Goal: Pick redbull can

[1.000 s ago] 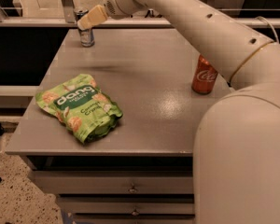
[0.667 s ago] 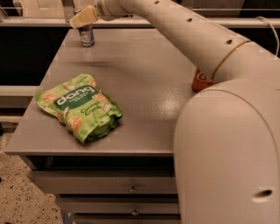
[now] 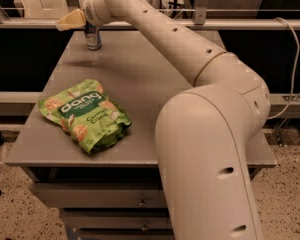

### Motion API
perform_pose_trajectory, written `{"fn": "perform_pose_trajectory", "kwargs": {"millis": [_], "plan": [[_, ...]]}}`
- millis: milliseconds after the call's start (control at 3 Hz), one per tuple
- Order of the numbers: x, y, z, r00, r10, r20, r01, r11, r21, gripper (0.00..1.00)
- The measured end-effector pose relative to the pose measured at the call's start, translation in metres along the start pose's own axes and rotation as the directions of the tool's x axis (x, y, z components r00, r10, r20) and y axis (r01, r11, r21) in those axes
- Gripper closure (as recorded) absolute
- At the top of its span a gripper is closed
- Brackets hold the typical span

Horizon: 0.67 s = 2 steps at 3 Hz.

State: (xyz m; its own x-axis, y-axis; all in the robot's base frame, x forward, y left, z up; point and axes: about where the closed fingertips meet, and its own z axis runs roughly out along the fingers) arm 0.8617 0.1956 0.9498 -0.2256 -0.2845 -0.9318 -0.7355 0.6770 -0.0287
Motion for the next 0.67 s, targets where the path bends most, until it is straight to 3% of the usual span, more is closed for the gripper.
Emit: {"fn": "perform_pose_trajectory", "kwargs": {"millis": [333,667], "plan": [[0.005,0.003,0.02,1.0,0.007,-0.009,-0.008,0.9996,-0.027,0.02],[0.018,-0.004,0.03,0.999,0.012,-0.033,-0.013,0.9996,-0.026,0.17]]}}
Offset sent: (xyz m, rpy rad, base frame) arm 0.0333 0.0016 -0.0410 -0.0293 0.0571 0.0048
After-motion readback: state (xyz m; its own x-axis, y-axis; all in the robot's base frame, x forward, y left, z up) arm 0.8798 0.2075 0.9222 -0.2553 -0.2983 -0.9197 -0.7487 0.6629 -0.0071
